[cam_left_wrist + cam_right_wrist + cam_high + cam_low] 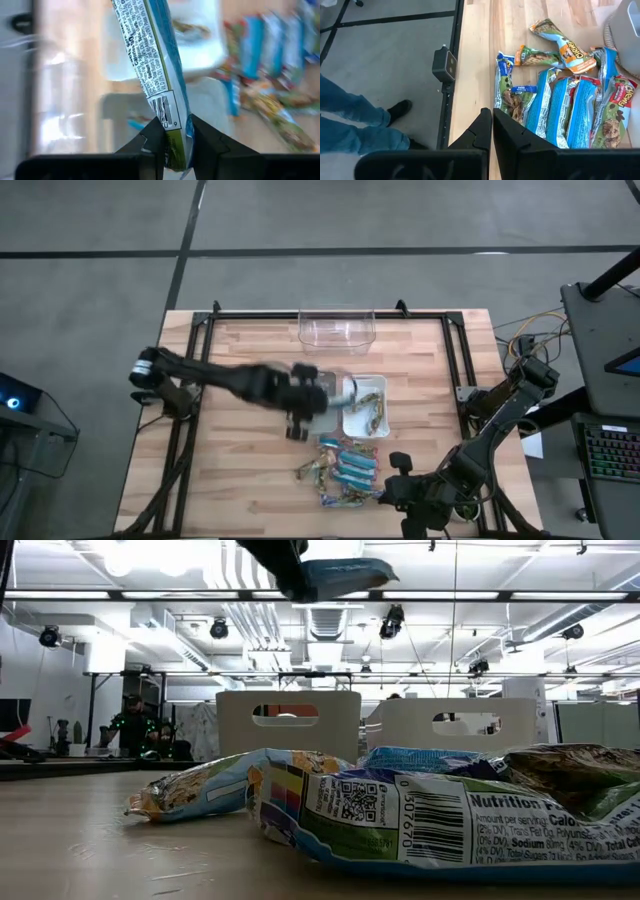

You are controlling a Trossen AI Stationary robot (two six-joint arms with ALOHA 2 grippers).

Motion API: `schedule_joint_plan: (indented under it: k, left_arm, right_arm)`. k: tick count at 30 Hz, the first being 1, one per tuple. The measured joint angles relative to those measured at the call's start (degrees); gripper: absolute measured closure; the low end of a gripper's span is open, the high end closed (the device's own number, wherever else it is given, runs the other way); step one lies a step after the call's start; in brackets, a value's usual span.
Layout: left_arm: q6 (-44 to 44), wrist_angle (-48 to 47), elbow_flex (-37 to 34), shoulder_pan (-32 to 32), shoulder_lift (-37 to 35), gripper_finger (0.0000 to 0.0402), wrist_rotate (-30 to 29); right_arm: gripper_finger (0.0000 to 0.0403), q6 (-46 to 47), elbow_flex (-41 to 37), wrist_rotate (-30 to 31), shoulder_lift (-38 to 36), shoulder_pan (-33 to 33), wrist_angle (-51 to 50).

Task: Pick and place Granola Bars by type
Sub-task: Put the blue granola bar into the transparent bin

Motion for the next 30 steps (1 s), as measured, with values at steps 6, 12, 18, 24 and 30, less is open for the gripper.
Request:
schedule_joint_plan:
  k: [6,12,18,24,30]
  left_arm:
    - [-2.41,1.05,1.64,7.33,-4.75,0.0349,-0.16]
    - [-6.89,4.67,1.82,11.05,-6.2,0.0349,-0.01]
    - [-10.73,9.14,1.68,13.18,-5.69,0.0349,-0.02]
    - [-20.3,14.36,1.68,16.76,-5.2,0.0349,-0.01]
    - [-30.87,17.7,1.54,20.63,-5.07,0.0349,0.01]
  right_arm:
    - [0.0394,-0.17,0.0,0.0,0.0,0.0,0.0]
    - [0.0394,0.17,0.0,-0.02,-0.24,-1.02,0.0]
    - [0.0394,0.24,1.13,-0.01,-0.93,-3.91,-1.55]
    - [0.0394,-0.49,6.51,0.06,-1.01,-7.49,-10.88]
    - [0.0394,-4.97,12.22,3.5,-1.03,-10.06,-19.63]
